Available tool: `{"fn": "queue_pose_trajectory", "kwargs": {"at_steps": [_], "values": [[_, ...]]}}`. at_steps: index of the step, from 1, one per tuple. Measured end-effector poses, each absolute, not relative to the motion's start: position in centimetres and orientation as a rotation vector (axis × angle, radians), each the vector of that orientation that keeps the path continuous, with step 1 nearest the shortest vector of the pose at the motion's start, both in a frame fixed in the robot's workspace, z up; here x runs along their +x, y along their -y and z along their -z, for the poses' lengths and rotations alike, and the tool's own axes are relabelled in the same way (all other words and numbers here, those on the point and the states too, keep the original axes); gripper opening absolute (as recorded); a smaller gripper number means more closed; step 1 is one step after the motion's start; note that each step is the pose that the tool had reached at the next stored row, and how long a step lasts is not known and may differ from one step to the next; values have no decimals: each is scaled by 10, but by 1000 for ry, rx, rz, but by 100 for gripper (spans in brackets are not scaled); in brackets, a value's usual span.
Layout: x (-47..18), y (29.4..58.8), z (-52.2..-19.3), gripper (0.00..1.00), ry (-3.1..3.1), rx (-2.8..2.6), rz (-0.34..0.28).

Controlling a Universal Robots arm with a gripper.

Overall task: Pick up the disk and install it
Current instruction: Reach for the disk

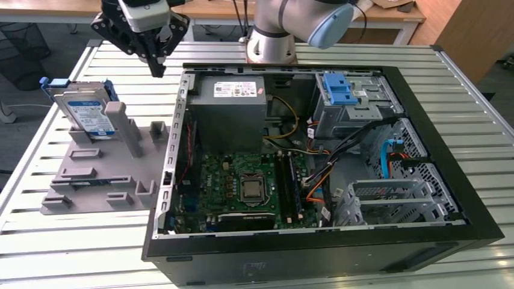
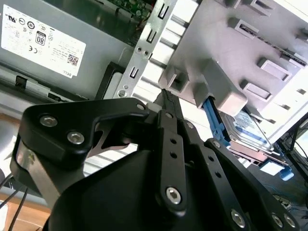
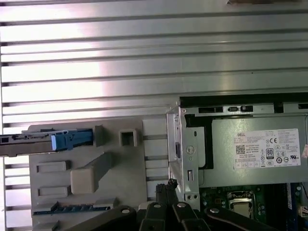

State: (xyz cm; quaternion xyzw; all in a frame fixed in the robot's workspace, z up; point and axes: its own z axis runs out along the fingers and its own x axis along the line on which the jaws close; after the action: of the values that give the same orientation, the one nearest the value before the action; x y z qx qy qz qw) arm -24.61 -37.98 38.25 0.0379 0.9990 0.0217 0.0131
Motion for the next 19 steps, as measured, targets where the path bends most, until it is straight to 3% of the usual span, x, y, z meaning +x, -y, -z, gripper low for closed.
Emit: {"fn": "queue_pose_trajectory", "kwargs": {"at_steps": [19], "values": [[-258,378,-381,11,-3112,118,-68]]}}
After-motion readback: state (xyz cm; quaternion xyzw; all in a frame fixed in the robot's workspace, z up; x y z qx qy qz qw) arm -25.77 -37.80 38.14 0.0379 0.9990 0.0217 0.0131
